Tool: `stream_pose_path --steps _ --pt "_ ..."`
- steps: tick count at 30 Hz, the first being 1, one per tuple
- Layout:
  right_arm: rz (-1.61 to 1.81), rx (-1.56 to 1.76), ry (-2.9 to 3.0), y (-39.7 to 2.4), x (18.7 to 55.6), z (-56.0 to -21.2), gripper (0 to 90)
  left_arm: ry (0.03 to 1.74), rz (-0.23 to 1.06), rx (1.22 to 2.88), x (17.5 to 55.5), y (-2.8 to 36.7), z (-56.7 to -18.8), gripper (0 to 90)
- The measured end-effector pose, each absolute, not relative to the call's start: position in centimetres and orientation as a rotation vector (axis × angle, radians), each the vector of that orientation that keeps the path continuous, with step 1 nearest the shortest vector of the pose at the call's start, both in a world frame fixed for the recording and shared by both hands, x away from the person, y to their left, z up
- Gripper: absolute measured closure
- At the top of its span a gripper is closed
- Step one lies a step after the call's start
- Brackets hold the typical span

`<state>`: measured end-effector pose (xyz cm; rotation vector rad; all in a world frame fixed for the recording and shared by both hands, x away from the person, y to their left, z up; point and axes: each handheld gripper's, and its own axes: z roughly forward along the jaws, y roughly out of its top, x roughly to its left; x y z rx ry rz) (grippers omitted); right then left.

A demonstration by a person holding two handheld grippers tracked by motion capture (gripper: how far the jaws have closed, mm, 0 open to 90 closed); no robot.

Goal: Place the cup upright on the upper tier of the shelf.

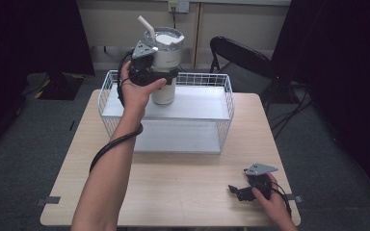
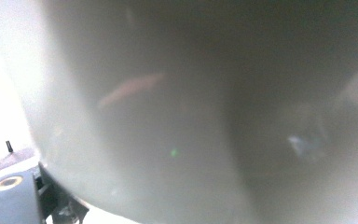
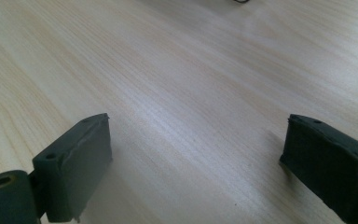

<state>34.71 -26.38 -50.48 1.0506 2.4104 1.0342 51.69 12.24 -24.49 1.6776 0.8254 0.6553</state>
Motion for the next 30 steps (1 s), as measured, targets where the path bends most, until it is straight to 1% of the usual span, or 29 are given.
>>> stream_pose_path --steps 20,30 --pt "1.035 1.05 2.411 -26.4 34.7 -50.5 7.5 0.838 0.67 1.694 52.5 11.8 -25.1 9.7" --pt "1.036 1.045 2.414 -26.4 34.7 -50.5 7.5 0.851 0.658 1.663 52.5 12.2 -25.5 9.6"
